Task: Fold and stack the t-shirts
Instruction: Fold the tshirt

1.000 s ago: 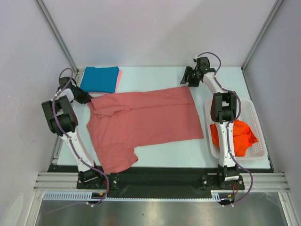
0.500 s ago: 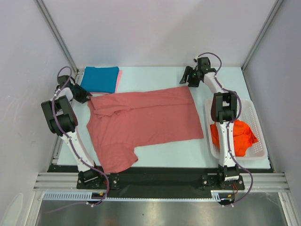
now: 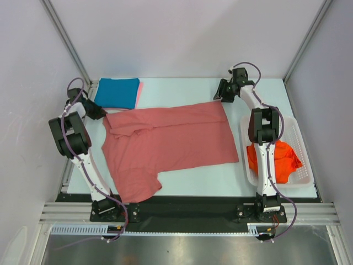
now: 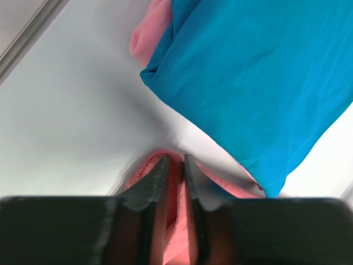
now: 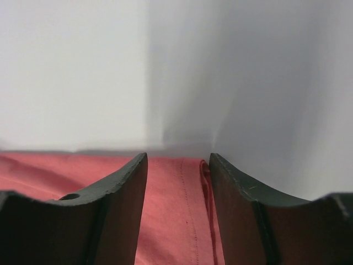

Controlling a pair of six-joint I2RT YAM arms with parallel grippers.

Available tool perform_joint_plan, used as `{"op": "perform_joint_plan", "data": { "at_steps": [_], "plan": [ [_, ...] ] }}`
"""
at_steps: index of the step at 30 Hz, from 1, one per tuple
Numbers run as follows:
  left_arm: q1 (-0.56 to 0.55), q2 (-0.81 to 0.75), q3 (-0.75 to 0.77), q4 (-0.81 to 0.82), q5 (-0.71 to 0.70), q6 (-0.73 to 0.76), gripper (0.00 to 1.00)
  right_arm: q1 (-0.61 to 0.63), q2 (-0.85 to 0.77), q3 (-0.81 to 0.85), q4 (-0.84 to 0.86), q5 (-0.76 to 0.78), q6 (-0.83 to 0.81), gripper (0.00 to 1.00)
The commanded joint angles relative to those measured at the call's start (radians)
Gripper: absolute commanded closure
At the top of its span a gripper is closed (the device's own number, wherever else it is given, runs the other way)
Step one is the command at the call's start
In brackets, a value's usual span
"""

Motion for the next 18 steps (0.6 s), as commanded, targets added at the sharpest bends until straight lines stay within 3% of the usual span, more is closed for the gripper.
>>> {"op": "perform_joint_plan", "data": {
  "at_steps": [1,8,12,16,18],
  "plan": [
    [0.010,0.011,0.035,0.022,0.030,0.016,0.81,-0.010,-0.003,-0.036,-0.078,0.049,-0.016,0.46],
    [0.010,0.009,0.033,0.026,0.041,0.014,0.89,-0.010,-0.003,-0.038,-0.080,0.051,-0.005,0.62],
    [0.010,0.008,0.030,0.021,0.047,0.016,1.00,-0.010,-0.004,-0.038,-0.071,0.054,0.010,0.72],
    [0.010,0.000,0.013,0.024,0.046,0.020,1.00,-0.010,-0.006,-0.035,-0.037,0.080,0.035,0.84],
    [0.011,-0.005,0.007,0.027,0.047,0.025,1.00,-0.010,-0.006,-0.029,-0.020,0.104,0.049,0.95]
  ]
}}
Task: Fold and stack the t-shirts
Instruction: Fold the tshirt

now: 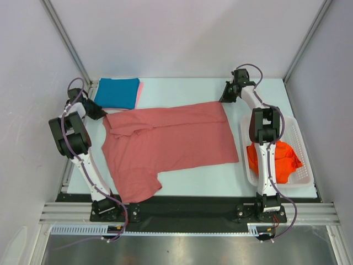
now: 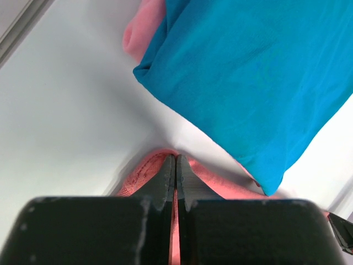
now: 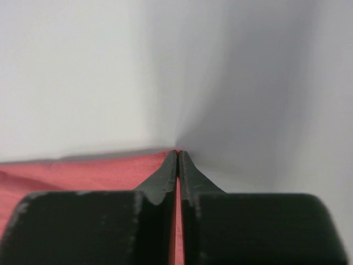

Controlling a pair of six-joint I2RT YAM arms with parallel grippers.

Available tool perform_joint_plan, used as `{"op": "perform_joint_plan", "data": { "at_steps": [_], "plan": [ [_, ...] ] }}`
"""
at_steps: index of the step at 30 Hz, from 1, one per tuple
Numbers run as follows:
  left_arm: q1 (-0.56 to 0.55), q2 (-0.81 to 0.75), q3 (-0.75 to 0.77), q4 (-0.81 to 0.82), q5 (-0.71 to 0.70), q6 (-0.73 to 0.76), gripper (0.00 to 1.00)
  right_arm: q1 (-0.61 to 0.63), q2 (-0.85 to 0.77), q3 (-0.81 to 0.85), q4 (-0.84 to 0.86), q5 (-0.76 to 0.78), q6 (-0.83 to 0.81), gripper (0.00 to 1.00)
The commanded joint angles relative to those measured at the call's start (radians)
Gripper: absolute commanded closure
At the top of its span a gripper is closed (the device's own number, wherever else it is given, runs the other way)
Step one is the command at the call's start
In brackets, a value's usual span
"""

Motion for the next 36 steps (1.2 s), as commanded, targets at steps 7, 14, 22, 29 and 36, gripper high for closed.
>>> {"op": "perform_joint_plan", "data": {
  "at_steps": [7,14,22,29,36],
  "plan": [
    [0.009,-0.022,0.001,0.028,0.006,0.028,1.00,0.000,-0.013,-0.007,0.045,0.169,0.041,1.00],
    [0.012,-0.053,-0.010,0.022,-0.044,0.044,1.00,-0.005,-0.019,-0.023,0.120,0.212,0.059,1.00],
    [0.013,-0.047,-0.005,0.030,-0.063,0.036,1.00,-0.009,0.011,0.010,0.068,0.249,0.081,1.00],
    [0.010,-0.139,-0.042,-0.007,-0.101,0.050,0.36,-0.008,-0.010,0.036,0.016,0.205,0.076,0.80],
    [-0.002,-0.333,-0.102,-0.107,-0.205,0.111,0.25,0.024,-0.089,0.132,-0.162,0.309,-0.004,0.36]
  ]
}}
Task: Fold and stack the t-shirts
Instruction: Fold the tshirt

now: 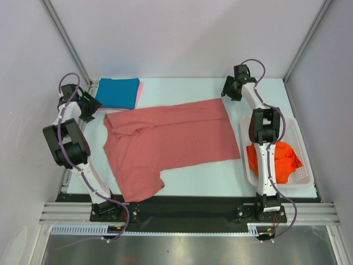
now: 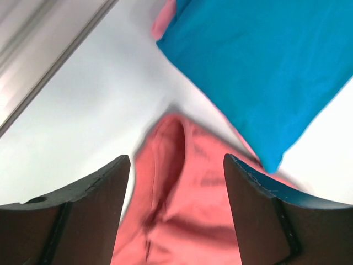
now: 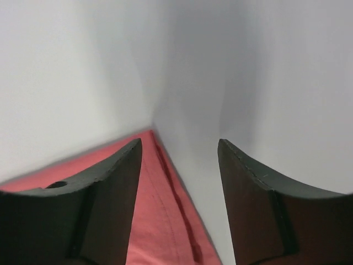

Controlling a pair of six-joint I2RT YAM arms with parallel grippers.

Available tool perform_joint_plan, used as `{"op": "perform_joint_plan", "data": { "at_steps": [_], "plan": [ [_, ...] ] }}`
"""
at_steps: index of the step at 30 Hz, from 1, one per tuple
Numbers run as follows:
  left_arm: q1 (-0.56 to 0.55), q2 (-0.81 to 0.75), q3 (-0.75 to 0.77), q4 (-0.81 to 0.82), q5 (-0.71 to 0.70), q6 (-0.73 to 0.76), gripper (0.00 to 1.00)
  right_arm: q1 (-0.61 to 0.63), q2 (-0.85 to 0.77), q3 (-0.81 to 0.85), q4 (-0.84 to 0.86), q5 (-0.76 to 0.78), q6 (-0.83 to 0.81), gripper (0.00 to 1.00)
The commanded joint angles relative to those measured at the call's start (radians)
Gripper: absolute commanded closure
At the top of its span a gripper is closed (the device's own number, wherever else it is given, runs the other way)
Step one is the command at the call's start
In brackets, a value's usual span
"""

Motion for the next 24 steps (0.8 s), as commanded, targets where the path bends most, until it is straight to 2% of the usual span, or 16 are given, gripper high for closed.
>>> {"op": "perform_joint_plan", "data": {
  "at_steps": [1,3,7,9,11,13,14,18,21,24],
  "plan": [
    [-0.015,-0.175,-0.034,-0.066,-0.096,0.057,0.25,0.031,-0.105,0.055,-0.113,0.099,-0.066,0.35],
    [-0.027,-0.256,-0.092,-0.078,-0.116,0.055,0.27,0.056,-0.157,0.043,-0.142,0.123,-0.077,0.32],
    [-0.066,-0.370,-0.230,-0.069,-0.112,0.032,0.30,0.149,-0.227,0.011,-0.183,0.094,-0.041,0.35],
    [-0.076,-0.394,-0.301,-0.049,-0.075,0.023,0.32,0.226,-0.273,-0.029,-0.154,0.016,-0.013,0.42],
    [-0.099,-0.398,-0.335,-0.032,-0.019,0.032,0.42,0.324,-0.299,-0.100,-0.082,-0.038,0.019,0.48],
    [-0.113,-0.385,-0.338,-0.013,0.011,0.043,0.46,0.390,-0.306,-0.138,0.003,-0.129,0.024,0.55],
    [-0.116,-0.369,-0.335,-0.005,0.055,0.049,0.48,0.462,-0.298,-0.137,0.024,-0.150,0.030,0.58],
    [-0.133,-0.319,-0.302,0.038,0.115,0.067,0.54,0.583,-0.229,-0.100,0.126,-0.207,0.067,0.81],
    [-0.141,-0.284,-0.281,0.044,0.117,0.064,0.57,0.625,-0.131,-0.019,0.194,-0.259,0.084,0.86],
    [-0.141,-0.264,-0.272,0.058,0.117,0.057,0.57,0.659,-0.034,0.087,0.196,-0.273,0.090,0.86]
  ]
}}
